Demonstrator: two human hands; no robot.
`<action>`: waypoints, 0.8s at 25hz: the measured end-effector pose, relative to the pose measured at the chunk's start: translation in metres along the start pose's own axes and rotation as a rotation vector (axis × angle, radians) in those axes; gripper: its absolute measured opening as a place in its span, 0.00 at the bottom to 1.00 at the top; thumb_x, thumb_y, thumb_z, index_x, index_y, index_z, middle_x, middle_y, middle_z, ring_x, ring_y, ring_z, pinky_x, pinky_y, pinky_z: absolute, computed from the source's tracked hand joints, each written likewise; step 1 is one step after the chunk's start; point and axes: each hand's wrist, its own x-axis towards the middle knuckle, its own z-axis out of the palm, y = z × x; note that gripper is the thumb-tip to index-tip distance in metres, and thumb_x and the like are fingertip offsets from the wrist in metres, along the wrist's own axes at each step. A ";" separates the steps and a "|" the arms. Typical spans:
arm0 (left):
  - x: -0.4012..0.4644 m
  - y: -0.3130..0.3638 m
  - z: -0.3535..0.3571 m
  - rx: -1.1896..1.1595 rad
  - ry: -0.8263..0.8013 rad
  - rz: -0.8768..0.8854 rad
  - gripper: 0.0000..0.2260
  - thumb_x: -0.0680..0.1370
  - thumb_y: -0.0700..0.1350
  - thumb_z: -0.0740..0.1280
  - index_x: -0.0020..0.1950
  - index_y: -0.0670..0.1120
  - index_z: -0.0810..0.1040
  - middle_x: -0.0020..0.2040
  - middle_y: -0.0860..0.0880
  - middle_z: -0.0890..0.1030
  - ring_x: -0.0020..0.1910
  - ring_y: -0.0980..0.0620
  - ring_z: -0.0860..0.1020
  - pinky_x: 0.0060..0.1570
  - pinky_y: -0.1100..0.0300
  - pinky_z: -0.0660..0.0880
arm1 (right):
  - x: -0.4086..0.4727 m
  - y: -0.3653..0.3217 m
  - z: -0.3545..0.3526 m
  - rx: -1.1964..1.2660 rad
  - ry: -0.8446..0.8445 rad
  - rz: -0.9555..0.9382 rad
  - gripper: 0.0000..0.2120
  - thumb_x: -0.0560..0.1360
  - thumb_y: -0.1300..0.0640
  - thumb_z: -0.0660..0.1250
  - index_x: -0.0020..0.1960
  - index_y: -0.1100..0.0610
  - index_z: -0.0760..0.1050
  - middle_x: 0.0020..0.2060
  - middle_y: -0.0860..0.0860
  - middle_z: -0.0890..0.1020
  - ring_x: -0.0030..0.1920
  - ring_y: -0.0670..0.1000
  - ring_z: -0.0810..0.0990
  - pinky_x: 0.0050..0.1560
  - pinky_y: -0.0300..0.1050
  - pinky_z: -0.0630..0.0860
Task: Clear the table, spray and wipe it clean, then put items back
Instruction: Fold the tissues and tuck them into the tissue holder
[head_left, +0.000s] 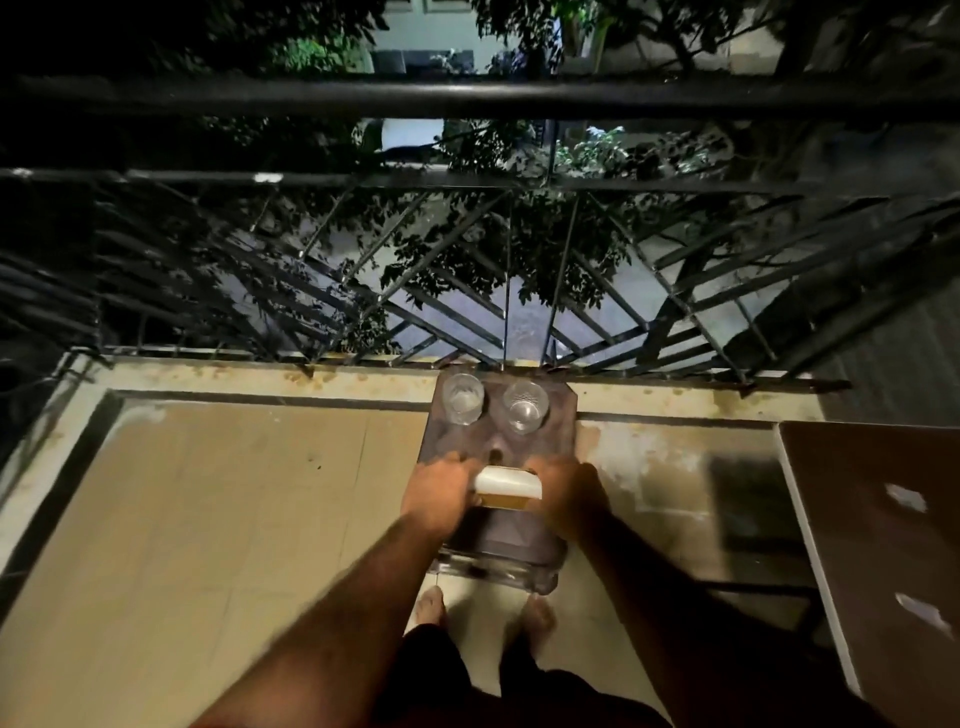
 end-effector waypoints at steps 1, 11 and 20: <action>0.008 -0.005 0.007 0.008 -0.001 0.008 0.20 0.74 0.52 0.67 0.66 0.57 0.71 0.60 0.52 0.77 0.53 0.48 0.79 0.52 0.54 0.72 | 0.005 -0.001 0.004 -0.010 -0.012 0.020 0.17 0.70 0.52 0.69 0.58 0.55 0.77 0.51 0.56 0.82 0.52 0.60 0.80 0.49 0.50 0.74; 0.100 -0.063 0.086 0.006 0.016 0.029 0.21 0.72 0.50 0.68 0.65 0.58 0.72 0.59 0.52 0.79 0.55 0.47 0.77 0.54 0.54 0.72 | 0.104 0.013 0.098 -0.016 -0.004 0.176 0.22 0.71 0.51 0.71 0.64 0.53 0.75 0.59 0.61 0.79 0.58 0.64 0.78 0.56 0.58 0.74; 0.131 -0.083 0.129 -0.042 -0.011 0.011 0.26 0.74 0.50 0.69 0.71 0.58 0.67 0.66 0.51 0.75 0.60 0.47 0.75 0.58 0.54 0.70 | 0.145 0.033 0.134 -0.045 -0.088 0.183 0.23 0.73 0.50 0.68 0.68 0.49 0.71 0.64 0.55 0.77 0.64 0.62 0.74 0.64 0.62 0.70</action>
